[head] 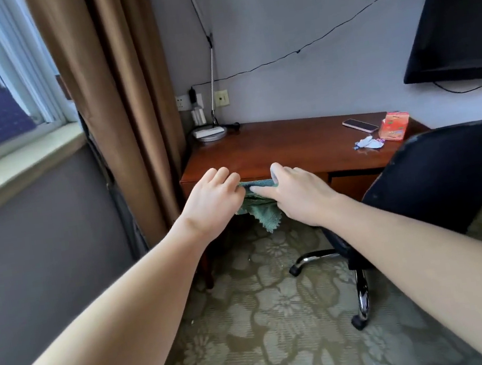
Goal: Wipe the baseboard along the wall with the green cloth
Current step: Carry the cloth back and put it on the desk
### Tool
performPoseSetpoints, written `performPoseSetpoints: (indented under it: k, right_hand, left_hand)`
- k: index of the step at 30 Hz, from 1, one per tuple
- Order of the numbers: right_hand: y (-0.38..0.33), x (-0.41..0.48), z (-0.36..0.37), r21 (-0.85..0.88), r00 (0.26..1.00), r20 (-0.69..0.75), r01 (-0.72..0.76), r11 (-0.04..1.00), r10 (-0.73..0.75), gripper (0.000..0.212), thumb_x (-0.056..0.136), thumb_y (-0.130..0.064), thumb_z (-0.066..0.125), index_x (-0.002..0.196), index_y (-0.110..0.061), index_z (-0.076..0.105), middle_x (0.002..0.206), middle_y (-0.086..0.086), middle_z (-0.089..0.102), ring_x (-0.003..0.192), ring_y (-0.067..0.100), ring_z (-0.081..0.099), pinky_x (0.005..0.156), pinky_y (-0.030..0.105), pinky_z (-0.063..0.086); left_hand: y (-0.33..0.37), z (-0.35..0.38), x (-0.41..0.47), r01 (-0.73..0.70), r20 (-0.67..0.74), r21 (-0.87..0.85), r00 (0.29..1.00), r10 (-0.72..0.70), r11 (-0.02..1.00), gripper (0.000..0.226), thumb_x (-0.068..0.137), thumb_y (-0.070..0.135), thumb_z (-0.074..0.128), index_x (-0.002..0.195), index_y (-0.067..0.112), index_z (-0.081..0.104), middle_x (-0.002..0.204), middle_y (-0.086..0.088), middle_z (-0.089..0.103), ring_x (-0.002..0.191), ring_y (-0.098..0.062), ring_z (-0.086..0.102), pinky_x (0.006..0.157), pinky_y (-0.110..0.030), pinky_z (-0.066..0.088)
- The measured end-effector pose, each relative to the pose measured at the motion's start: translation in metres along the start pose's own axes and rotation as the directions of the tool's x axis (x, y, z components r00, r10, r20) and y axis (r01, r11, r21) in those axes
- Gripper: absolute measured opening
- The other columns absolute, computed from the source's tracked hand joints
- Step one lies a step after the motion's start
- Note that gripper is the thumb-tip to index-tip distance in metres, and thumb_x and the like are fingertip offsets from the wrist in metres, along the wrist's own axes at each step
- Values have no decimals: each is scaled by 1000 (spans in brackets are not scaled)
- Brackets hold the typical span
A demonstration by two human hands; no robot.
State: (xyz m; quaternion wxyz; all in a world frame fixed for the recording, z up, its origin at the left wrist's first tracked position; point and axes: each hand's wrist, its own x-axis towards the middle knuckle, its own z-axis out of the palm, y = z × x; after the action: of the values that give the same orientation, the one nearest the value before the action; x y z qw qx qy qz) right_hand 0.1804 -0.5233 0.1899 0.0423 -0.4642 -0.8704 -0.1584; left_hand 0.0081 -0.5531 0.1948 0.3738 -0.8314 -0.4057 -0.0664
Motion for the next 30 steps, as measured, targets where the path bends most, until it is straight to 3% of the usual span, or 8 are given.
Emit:
performPoseSetpoints:
  k: [3, 6, 9, 13, 20, 24, 28, 30]
  right_hand:
    - [36, 64, 39, 47, 1000, 6, -2, 999, 2, 44, 96, -13, 42, 135, -32, 35, 89, 1, 26, 77, 20, 31, 62, 29, 27]
    - [71, 127, 63, 154, 999, 3, -33, 988, 33, 6, 98, -29, 40, 104, -30, 37, 81, -3, 27, 79, 20, 34, 62, 29, 29]
    - [102, 194, 90, 129, 1000, -5, 5, 992, -4, 29, 97, -25, 44, 126, -24, 43, 85, -1, 27, 78, 19, 31, 64, 30, 30]
    - [131, 277, 138, 163, 1000, 9, -22, 986, 21, 22, 97, -27, 46, 119, -25, 47, 75, -5, 20, 75, 17, 30, 64, 29, 29]
    - [169, 412, 236, 30, 991, 133, 10, 1000, -14, 41, 95, -18, 44, 133, -34, 39, 99, 3, 35, 93, 24, 46, 70, 30, 26]
    - [182, 464, 273, 12, 975, 222, 5, 1000, -8, 49, 90, -12, 48, 135, -31, 38, 118, 6, 37, 102, 26, 44, 82, 33, 34]
    - [186, 494, 310, 44, 948, 319, -9, 999, -5, 49, 89, -9, 47, 134, -28, 39, 122, 5, 36, 103, 27, 42, 84, 34, 34]
    - [188, 502, 325, 75, 930, 368, -32, 997, 2, 48, 90, -9, 45, 134, -28, 39, 120, 4, 36, 102, 27, 41, 85, 34, 34]
  left_hand:
    - [-26, 63, 46, 13, 115, 11, 993, -14, 1000, 22, 44, -5, 70, 47, 12, 56, 56, -3, 54, 52, -22, 53, 48, -23, 44]
    - [-56, 117, 92, 50, 147, -10, 988, -48, 999, 24, 39, -3, 76, 46, 12, 58, 55, -3, 54, 51, -22, 54, 48, -23, 43]
    - [-85, 169, 130, 88, 193, -23, 978, -82, 996, 22, 40, 1, 78, 50, 13, 62, 59, -2, 57, 55, -21, 55, 51, -23, 44]
    - [-121, 255, 167, 89, 250, -39, 965, -76, 995, 17, 48, 6, 79, 55, 14, 66, 62, -1, 59, 59, -20, 56, 54, -24, 44]
    - [-184, 406, 232, 67, 351, -56, 935, -44, 996, 20, 45, 14, 82, 55, 21, 66, 61, 5, 59, 59, -16, 56, 54, -22, 43]
    - [-206, 468, 253, 65, 366, -148, 931, -7, 987, 19, 47, 13, 81, 55, 20, 66, 61, 3, 59, 59, -17, 57, 54, -23, 44]
    - [-217, 531, 257, 103, 467, -266, 884, 35, 958, 17, 81, 4, 54, 94, 10, 61, 97, -7, 55, 92, -26, 48, 78, -32, 35]
    - [-218, 552, 258, 120, 499, -293, 866, 45, 949, 21, 85, 1, 47, 101, 9, 59, 103, -8, 52, 96, -28, 43, 81, -33, 33]
